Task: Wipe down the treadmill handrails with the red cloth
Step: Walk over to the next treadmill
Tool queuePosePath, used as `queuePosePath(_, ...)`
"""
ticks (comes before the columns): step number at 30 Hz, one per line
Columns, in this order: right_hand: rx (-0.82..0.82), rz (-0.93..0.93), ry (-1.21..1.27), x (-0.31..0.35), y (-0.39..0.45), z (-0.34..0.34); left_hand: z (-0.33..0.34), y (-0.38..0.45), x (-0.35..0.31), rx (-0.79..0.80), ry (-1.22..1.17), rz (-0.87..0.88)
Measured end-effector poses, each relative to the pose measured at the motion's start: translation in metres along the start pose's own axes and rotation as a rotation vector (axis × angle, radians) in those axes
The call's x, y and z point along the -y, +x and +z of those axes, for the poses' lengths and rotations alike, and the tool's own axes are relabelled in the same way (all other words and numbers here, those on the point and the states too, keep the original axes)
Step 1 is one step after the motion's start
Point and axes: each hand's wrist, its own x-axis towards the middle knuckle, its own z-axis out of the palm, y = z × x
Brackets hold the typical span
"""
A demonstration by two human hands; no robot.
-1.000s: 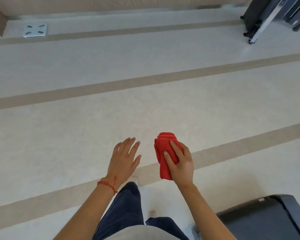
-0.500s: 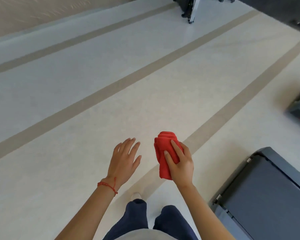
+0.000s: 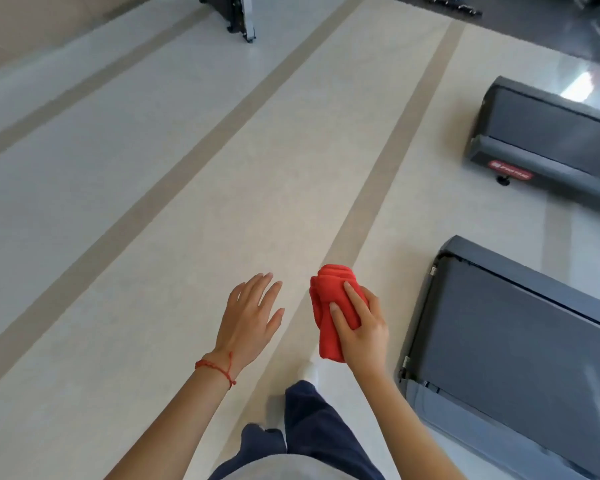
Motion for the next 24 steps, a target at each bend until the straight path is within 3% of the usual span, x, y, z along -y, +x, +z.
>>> queuePosePath(14, -0.163, 0.104, 0.036, -0.041, 0.113, -0.046, 0.027, 0.146, -0.037, 0.068, -0.017, 0.130)
queuePosePath(24, -0.268, 0.177, 0.030, -0.058, 0.227, -0.044, 0.055, 0.289, -0.028, 0.037, -0.044, 0.255)
